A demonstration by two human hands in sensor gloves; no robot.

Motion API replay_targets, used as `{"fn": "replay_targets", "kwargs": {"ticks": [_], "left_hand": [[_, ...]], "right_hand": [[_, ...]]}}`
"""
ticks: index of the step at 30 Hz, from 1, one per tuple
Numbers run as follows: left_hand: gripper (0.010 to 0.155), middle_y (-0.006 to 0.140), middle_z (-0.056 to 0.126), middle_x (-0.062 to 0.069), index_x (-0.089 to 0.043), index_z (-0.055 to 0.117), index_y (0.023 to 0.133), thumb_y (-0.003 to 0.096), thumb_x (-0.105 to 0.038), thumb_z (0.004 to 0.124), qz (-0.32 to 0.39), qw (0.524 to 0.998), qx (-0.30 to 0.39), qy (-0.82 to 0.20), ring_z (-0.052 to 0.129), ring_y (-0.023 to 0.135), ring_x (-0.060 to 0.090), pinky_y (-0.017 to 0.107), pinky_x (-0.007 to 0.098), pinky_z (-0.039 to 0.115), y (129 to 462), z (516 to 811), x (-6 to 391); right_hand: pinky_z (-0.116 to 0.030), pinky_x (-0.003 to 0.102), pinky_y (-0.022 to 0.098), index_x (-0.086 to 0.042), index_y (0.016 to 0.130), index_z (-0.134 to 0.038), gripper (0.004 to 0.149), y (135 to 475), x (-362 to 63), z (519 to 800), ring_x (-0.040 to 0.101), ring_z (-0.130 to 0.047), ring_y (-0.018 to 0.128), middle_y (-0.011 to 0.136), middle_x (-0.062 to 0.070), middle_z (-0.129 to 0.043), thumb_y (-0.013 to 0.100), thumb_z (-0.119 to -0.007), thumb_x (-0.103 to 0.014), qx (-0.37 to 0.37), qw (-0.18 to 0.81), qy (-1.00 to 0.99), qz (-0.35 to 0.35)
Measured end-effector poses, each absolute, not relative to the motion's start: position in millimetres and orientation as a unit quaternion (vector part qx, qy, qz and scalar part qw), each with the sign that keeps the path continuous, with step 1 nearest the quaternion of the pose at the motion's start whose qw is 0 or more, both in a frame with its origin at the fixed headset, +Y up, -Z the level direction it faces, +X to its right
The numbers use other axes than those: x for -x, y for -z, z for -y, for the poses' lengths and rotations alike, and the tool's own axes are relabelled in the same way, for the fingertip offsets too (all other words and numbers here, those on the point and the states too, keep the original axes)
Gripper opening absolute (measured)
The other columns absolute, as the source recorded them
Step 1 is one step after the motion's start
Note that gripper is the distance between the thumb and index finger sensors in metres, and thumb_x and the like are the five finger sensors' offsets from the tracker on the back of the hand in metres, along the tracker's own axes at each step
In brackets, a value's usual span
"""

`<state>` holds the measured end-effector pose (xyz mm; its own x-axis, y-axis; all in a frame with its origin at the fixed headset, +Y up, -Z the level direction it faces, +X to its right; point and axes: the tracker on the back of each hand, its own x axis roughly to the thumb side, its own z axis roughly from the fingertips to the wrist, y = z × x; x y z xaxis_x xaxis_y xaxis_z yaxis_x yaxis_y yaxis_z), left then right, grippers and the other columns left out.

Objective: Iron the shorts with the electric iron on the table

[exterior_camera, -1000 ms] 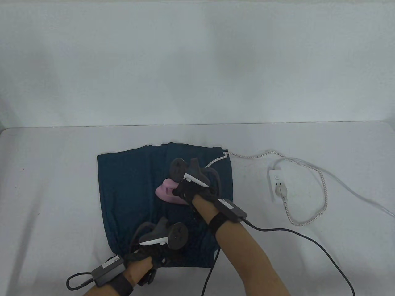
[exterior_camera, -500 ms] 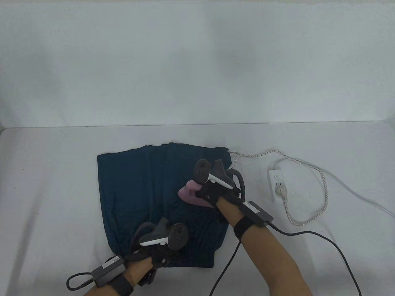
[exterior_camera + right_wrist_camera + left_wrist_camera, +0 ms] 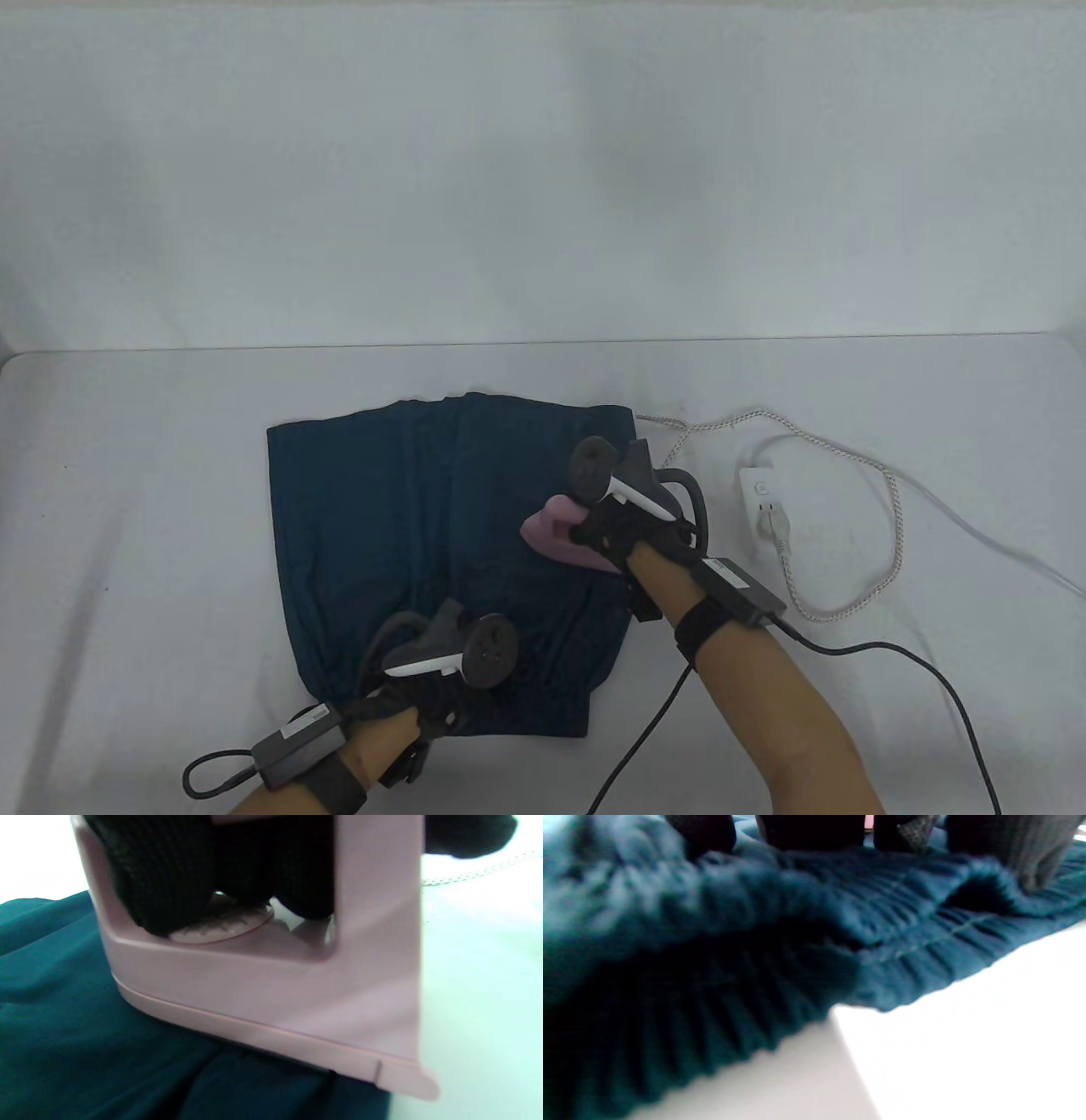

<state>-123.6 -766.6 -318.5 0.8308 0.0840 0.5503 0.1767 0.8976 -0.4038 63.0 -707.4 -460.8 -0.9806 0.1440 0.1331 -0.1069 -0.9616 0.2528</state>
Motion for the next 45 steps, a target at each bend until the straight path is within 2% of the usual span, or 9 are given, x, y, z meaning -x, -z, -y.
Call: {"fn": "replay_targets", "kwargs": {"ticks": [11,18,23,31,45], "left_hand": [[0.073,0.113,0.042,-0.005,-0.041,0.047,0.106,0.0419,-0.06,0.077,0.289,0.93,0.224,0.026,0.054,0.097,0.024,0.074,0.059,0.053,318,766,123],[0.073,0.113,0.041,-0.004,-0.041,0.047,0.106,0.0419,-0.06,0.076,0.288,0.931,0.224,0.027,0.054,0.097,0.024,0.074,0.059,0.053,318,766,123],[0.073,0.113,0.041,-0.004,-0.041,0.047,0.106,0.0418,-0.06,0.077,0.288,0.931,0.224,0.027,0.054,0.097,0.024,0.074,0.059,0.053,318,766,123],[0.074,0.113,0.041,-0.004,-0.041,0.047,0.106,0.0419,-0.06,0.076,0.288,0.931,0.224,0.027,0.054,0.097,0.024,0.074,0.059,0.053,318,766,123],[0.073,0.113,0.044,-0.003,-0.04,0.048,0.107,0.0425,-0.059,0.076,0.291,0.931,0.213,0.056,0.058,0.098,0.025,0.074,0.059,0.055,314,763,118]], "right_hand": [[-0.083,0.05,0.036,-0.04,0.089,-0.077,0.052,453,-6,709,0.011,-0.098,0.052,0.067,-0.014,-0.092,0.041,-0.094,-0.046,-0.123,0.118,-0.981,-0.096],[-0.083,0.05,0.035,-0.04,0.09,-0.076,0.052,446,31,707,0.01,-0.098,0.051,0.067,-0.014,-0.092,0.041,-0.094,-0.047,-0.159,0.112,-0.975,-0.104],[-0.084,0.049,0.034,-0.04,0.09,-0.077,0.052,444,41,709,0.01,-0.098,0.05,0.067,-0.014,-0.092,0.041,-0.094,-0.047,-0.17,0.101,-0.974,-0.11],[-0.084,0.049,0.032,-0.04,0.09,-0.077,0.052,438,24,710,0.01,-0.098,0.049,0.066,-0.014,-0.093,0.041,-0.094,-0.047,-0.169,0.073,-0.977,-0.106],[-0.084,0.05,0.033,-0.041,0.09,-0.077,0.052,428,-54,708,0.01,-0.098,0.05,0.066,-0.013,-0.093,0.042,-0.094,-0.047,-0.116,0.054,-0.985,-0.119]]}}
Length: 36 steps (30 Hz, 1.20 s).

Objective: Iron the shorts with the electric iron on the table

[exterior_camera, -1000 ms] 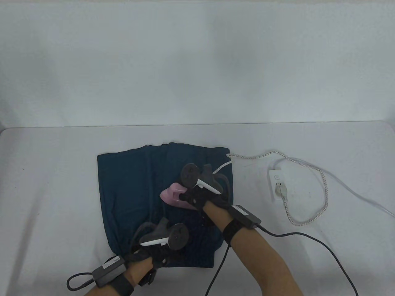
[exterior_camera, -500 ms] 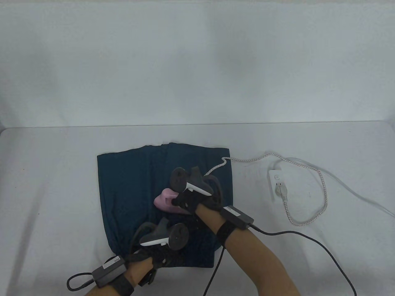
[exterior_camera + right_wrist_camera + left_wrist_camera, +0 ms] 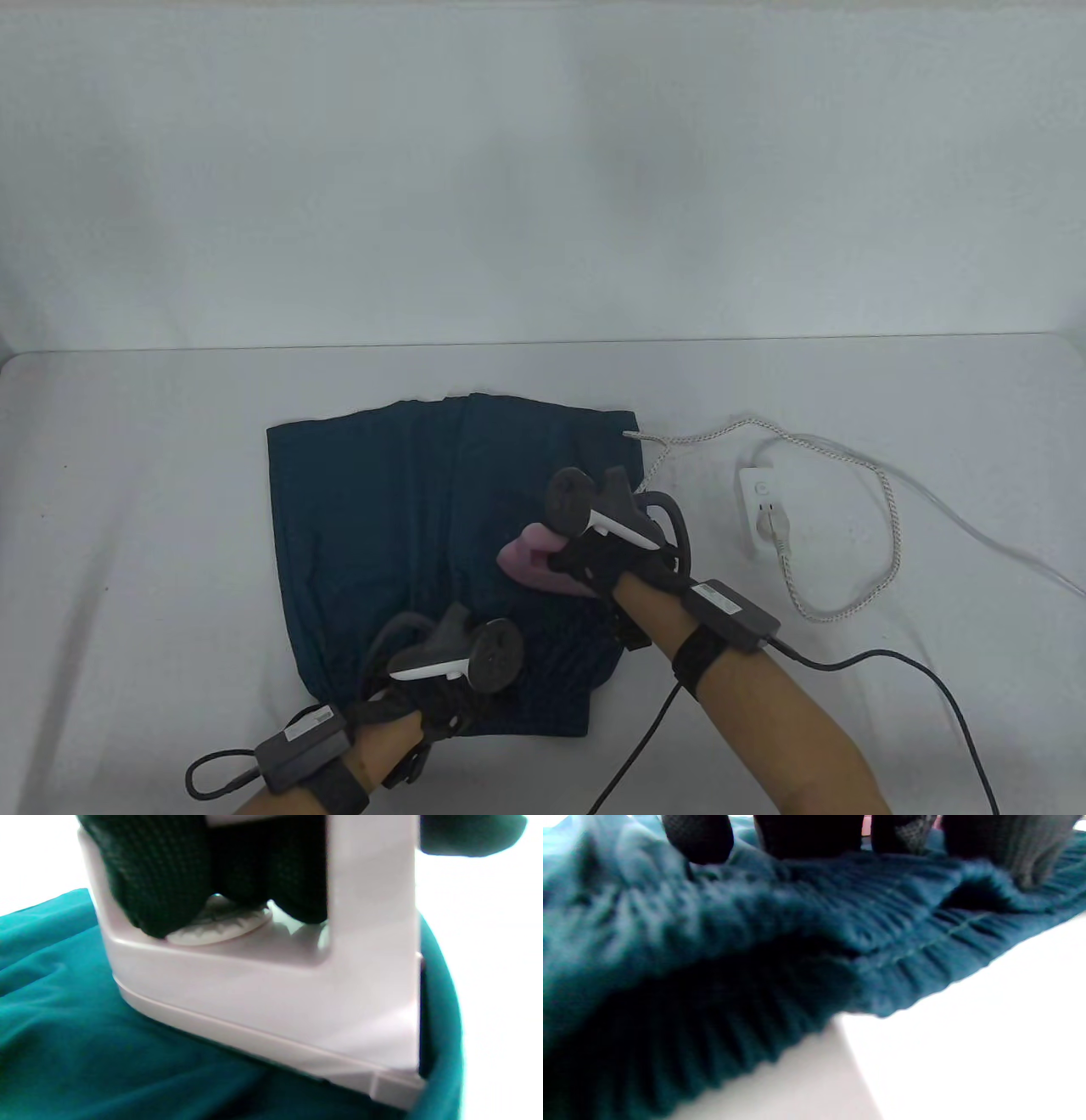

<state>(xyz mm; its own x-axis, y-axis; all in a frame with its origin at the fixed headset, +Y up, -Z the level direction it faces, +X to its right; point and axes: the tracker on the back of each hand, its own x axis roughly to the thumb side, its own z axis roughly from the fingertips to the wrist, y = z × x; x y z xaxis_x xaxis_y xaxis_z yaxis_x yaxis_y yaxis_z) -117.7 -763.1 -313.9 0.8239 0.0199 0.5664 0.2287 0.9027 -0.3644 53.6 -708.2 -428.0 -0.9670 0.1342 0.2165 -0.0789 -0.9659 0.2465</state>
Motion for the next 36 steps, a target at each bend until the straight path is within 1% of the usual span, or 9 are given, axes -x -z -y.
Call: {"fn": "replay_targets", "kwargs": {"ticks": [5,9,12,16,21,28,32,36], "left_hand": [[0.073,0.113,0.046,-0.002,-0.038,0.049,0.107,0.0425,-0.059,0.076,0.294,0.931,0.207,0.067,0.06,0.097,0.026,0.073,0.059,0.056,312,762,115],[0.073,0.113,0.045,-0.003,-0.039,0.048,0.107,0.0424,-0.059,0.076,0.294,0.931,0.21,0.06,0.059,0.097,0.025,0.074,0.059,0.055,313,763,116],[0.073,0.113,0.045,-0.003,-0.039,0.048,0.107,0.0422,-0.059,0.076,0.294,0.931,0.211,0.058,0.059,0.097,0.025,0.074,0.059,0.055,313,763,117],[0.073,0.113,0.045,-0.003,-0.039,0.048,0.107,0.0423,-0.06,0.076,0.293,0.931,0.211,0.056,0.058,0.097,0.025,0.074,0.059,0.055,313,763,117],[0.073,0.113,0.044,-0.003,-0.039,0.048,0.107,0.0423,-0.06,0.076,0.293,0.931,0.211,0.056,0.057,0.098,0.025,0.074,0.059,0.055,314,763,117],[0.074,0.114,0.042,-0.001,-0.039,0.047,0.107,0.0424,-0.06,0.075,0.292,0.931,0.211,0.056,0.053,0.099,0.027,0.075,0.059,0.053,314,763,118],[0.073,0.113,0.043,-0.001,-0.039,0.047,0.107,0.0424,-0.06,0.075,0.292,0.931,0.211,0.056,0.054,0.099,0.027,0.075,0.059,0.054,314,763,118],[0.073,0.113,0.043,-0.001,-0.038,0.047,0.107,0.0425,-0.06,0.075,0.291,0.931,0.211,0.057,0.054,0.099,0.027,0.074,0.059,0.054,314,763,117]], "right_hand": [[-0.084,0.05,0.033,-0.041,0.09,-0.076,0.052,424,-70,709,0.01,-0.098,0.05,0.066,-0.013,-0.092,0.042,-0.094,-0.047,-0.109,0.057,-0.985,-0.12],[-0.083,0.05,0.034,-0.04,0.09,-0.076,0.052,424,-71,709,0.01,-0.098,0.05,0.067,-0.014,-0.092,0.042,-0.094,-0.047,-0.108,0.059,-0.985,-0.119],[-0.083,0.05,0.034,-0.04,0.09,-0.076,0.052,423,-62,710,0.01,-0.098,0.05,0.067,-0.014,-0.092,0.042,-0.094,-0.047,-0.119,0.062,-0.985,-0.105],[-0.083,0.049,0.034,-0.04,0.09,-0.076,0.053,423,-37,710,0.01,-0.098,0.051,0.067,-0.014,-0.092,0.041,-0.094,-0.047,-0.142,0.065,-0.983,-0.099],[-0.084,0.049,0.033,-0.039,0.091,-0.076,0.053,419,-5,709,0.01,-0.098,0.05,0.067,-0.014,-0.092,0.042,-0.094,-0.047,-0.166,0.094,-0.976,-0.105],[-0.084,0.049,0.033,-0.04,0.091,-0.076,0.053,412,34,707,0.009,-0.098,0.05,0.067,-0.014,-0.092,0.042,-0.093,-0.048,-0.198,0.094,-0.97,-0.11],[-0.084,0.049,0.033,-0.04,0.09,-0.076,0.052,412,43,709,0.01,-0.098,0.05,0.067,-0.014,-0.092,0.042,-0.094,-0.048,-0.199,0.088,-0.97,-0.112],[-0.084,0.049,0.033,-0.039,0.091,-0.076,0.053,412,40,711,0.009,-0.098,0.05,0.067,-0.014,-0.092,0.042,-0.094,-0.048,-0.194,0.093,-0.97,-0.115]]}}
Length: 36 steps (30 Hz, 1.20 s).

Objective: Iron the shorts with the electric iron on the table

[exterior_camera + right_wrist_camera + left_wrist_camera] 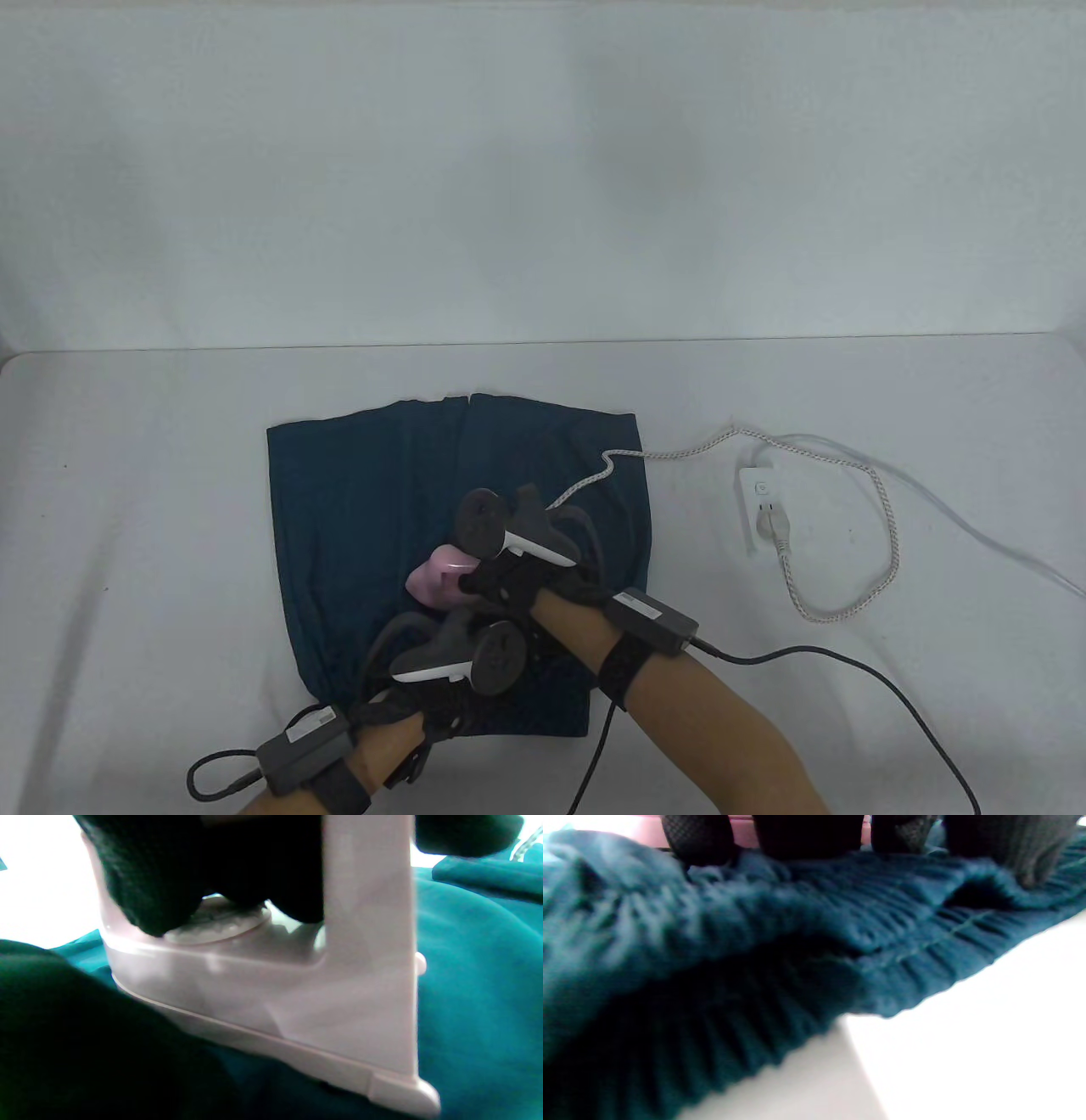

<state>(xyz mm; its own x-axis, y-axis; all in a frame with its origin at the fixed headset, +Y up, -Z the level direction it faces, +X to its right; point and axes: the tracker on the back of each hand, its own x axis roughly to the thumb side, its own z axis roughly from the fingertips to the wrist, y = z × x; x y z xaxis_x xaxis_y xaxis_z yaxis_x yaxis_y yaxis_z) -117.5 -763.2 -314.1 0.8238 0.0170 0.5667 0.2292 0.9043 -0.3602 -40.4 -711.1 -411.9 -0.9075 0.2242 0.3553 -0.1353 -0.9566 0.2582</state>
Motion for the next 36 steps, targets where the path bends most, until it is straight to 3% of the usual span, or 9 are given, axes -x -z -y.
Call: {"fn": "replay_targets", "kwargs": {"ticks": [25,28,32,34,36], "left_hand": [[0.073,0.113,0.041,-0.004,-0.04,0.045,0.107,0.0432,-0.06,0.075,0.294,0.927,0.23,0.035,0.054,0.098,0.024,0.074,0.058,0.054,317,765,122],[0.076,0.116,0.039,-0.003,-0.038,0.045,0.109,0.0433,-0.059,0.078,0.297,0.913,0.277,0.034,0.053,0.101,0.025,0.075,0.06,0.053,322,757,121],[0.072,0.112,0.06,-0.001,-0.037,0.057,0.107,0.0423,-0.057,0.081,0.293,0.929,0.224,0.019,0.073,0.093,0.026,0.069,0.055,0.065,335,742,121],[0.076,0.114,0.055,0.0,-0.038,0.053,0.108,0.041,-0.058,0.082,0.277,0.94,0.197,0.012,0.072,0.093,0.026,0.069,0.054,0.066,346,739,120],[0.086,0.12,0.036,0.001,-0.04,0.04,0.111,0.0394,-0.061,0.082,0.258,0.944,0.205,0.0,0.058,0.104,0.032,0.073,0.055,0.06,361,744,115]], "right_hand": [[-0.082,0.051,0.036,-0.04,0.09,-0.077,0.051,396,-72,709,0.011,-0.097,0.052,0.067,-0.013,-0.092,0.042,-0.094,-0.045,-0.141,0.066,-0.976,-0.154],[-0.082,0.051,0.037,-0.04,0.089,-0.077,0.051,399,-79,700,0.011,-0.097,0.053,0.068,-0.014,-0.092,0.041,-0.094,-0.046,-0.144,0.075,-0.977,-0.139],[-0.082,0.052,0.039,-0.04,0.089,-0.077,0.052,410,-83,676,0.012,-0.097,0.054,0.068,-0.014,-0.091,0.041,-0.094,-0.046,-0.142,0.098,-0.979,-0.105],[-0.082,0.052,0.039,-0.04,0.089,-0.077,0.052,420,-82,659,0.012,-0.097,0.054,0.068,-0.014,-0.091,0.04,-0.094,-0.046,-0.146,0.094,-0.982,-0.076],[-0.081,0.053,0.04,-0.04,0.088,-0.077,0.052,429,-78,645,0.012,-0.097,0.055,0.068,-0.014,-0.091,0.04,-0.094,-0.046,-0.153,0.079,-0.984,-0.053]]}}
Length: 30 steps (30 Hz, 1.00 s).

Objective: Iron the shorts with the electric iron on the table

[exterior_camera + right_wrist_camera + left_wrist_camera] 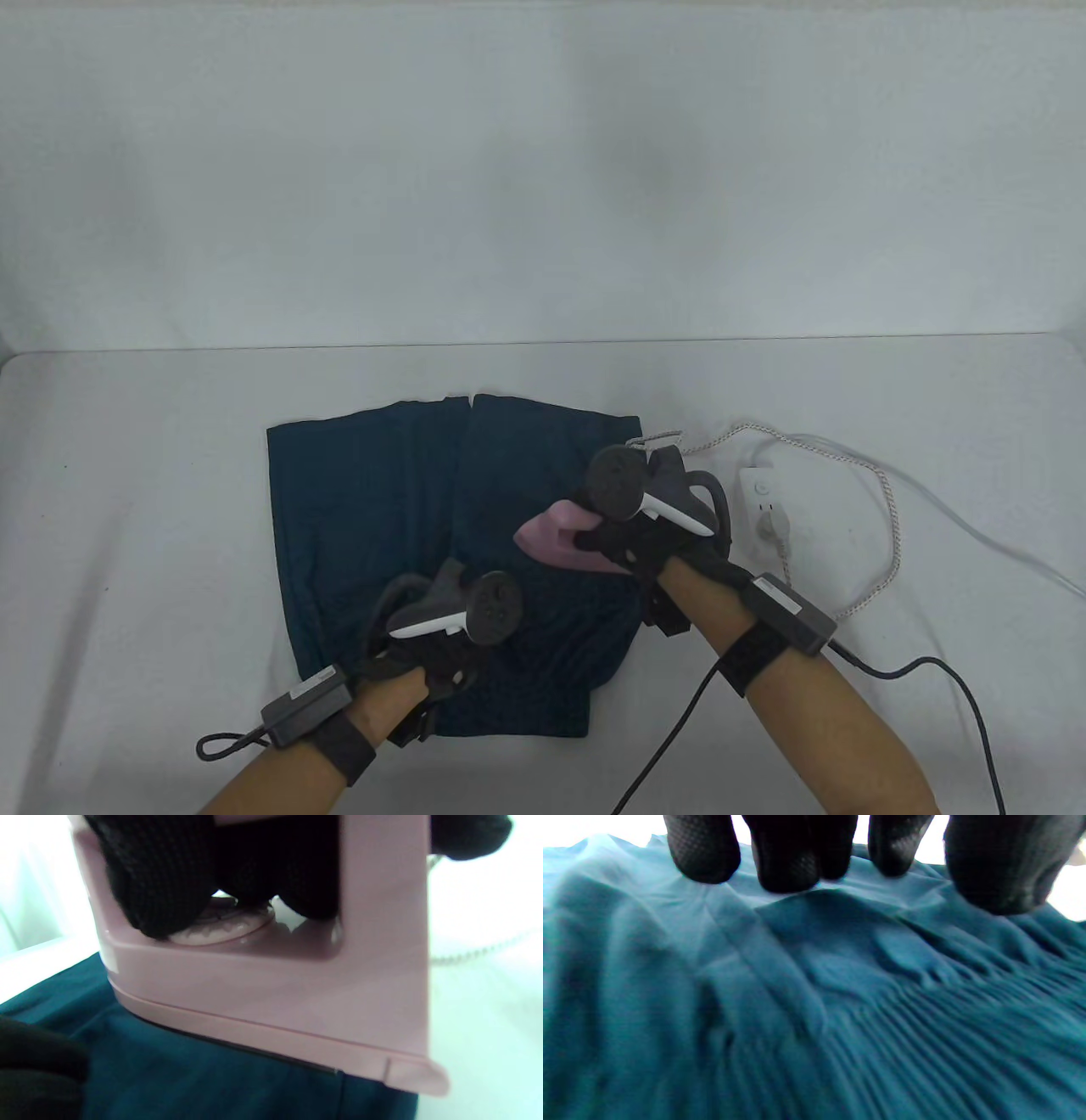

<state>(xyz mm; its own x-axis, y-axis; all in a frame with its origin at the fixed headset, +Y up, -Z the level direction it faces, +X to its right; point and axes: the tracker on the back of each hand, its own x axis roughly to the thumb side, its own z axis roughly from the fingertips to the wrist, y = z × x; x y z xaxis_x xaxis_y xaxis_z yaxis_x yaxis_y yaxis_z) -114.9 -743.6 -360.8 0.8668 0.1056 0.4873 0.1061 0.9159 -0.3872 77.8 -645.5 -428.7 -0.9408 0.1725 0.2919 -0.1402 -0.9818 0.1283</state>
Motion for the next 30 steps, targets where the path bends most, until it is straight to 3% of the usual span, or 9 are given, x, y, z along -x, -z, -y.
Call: {"fn": "replay_targets", "kwargs": {"ticks": [3,6,12,17,23,30], "left_hand": [[0.107,0.117,-0.001,0.001,-0.037,0.004,0.106,0.0373,-0.064,0.081,0.216,0.933,0.287,-0.02,0.017,0.11,0.039,0.078,0.064,0.041,387,760,101],[0.111,0.11,-0.015,-0.002,-0.043,-0.005,0.1,0.0346,-0.067,0.081,0.221,0.93,0.29,-0.052,-0.002,0.102,0.045,0.073,0.074,0.033,402,769,86],[0.094,0.113,-0.009,-0.005,-0.067,0.008,0.094,0.0292,-0.073,0.076,0.22,0.925,0.309,-0.041,-0.002,0.101,0.052,0.061,0.083,0.02,415,786,43],[0.087,0.116,-0.004,-0.002,-0.068,0.02,0.097,0.0301,-0.073,0.075,0.251,0.916,0.313,-0.019,-0.002,0.1,0.054,0.061,0.084,0.02,412,787,3],[0.087,0.117,-0.004,-0.002,-0.067,0.022,0.099,0.0306,-0.073,0.075,0.28,0.908,0.313,-0.006,-0.002,0.1,0.055,0.061,0.084,0.021,406,786,-34],[0.087,0.119,0.003,0.001,-0.061,0.023,0.102,0.0344,-0.07,0.077,0.292,0.912,0.288,-0.011,0.005,0.104,0.053,0.066,0.081,0.024,398,771,-45]], "right_hand": [[-0.081,0.053,0.041,-0.041,0.088,-0.077,0.051,442,-72,627,0.011,-0.097,0.055,0.068,-0.015,-0.091,0.039,-0.094,-0.046,-0.169,0.06,-0.984,-0.014],[-0.081,0.053,0.041,-0.041,0.088,-0.077,0.051,449,-71,619,0.011,-0.097,0.055,0.068,-0.015,-0.091,0.039,-0.094,-0.046,-0.161,0.076,-0.984,-0.005],[-0.081,0.053,0.042,-0.041,0.088,-0.078,0.051,460,-81,613,0.012,-0.097,0.055,0.068,-0.014,-0.091,0.039,-0.094,-0.045,-0.149,0.078,-0.986,-0.008],[-0.081,0.053,0.042,-0.04,0.088,-0.078,0.051,461,-100,614,0.012,-0.097,0.055,0.068,-0.014,-0.091,0.039,-0.094,-0.046,-0.135,0.068,-0.988,-0.005],[-0.081,0.053,0.042,-0.041,0.087,-0.078,0.051,458,-125,612,0.012,-0.097,0.055,0.068,-0.014,-0.091,0.039,-0.094,-0.045,-0.113,0.058,-0.992,-0.004],[-0.081,0.053,0.042,-0.041,0.087,-0.078,0.051,455,-141,606,0.012,-0.097,0.056,0.068,-0.014,-0.091,0.039,-0.094,-0.045,-0.088,0.065,-0.994,0.001]]}}
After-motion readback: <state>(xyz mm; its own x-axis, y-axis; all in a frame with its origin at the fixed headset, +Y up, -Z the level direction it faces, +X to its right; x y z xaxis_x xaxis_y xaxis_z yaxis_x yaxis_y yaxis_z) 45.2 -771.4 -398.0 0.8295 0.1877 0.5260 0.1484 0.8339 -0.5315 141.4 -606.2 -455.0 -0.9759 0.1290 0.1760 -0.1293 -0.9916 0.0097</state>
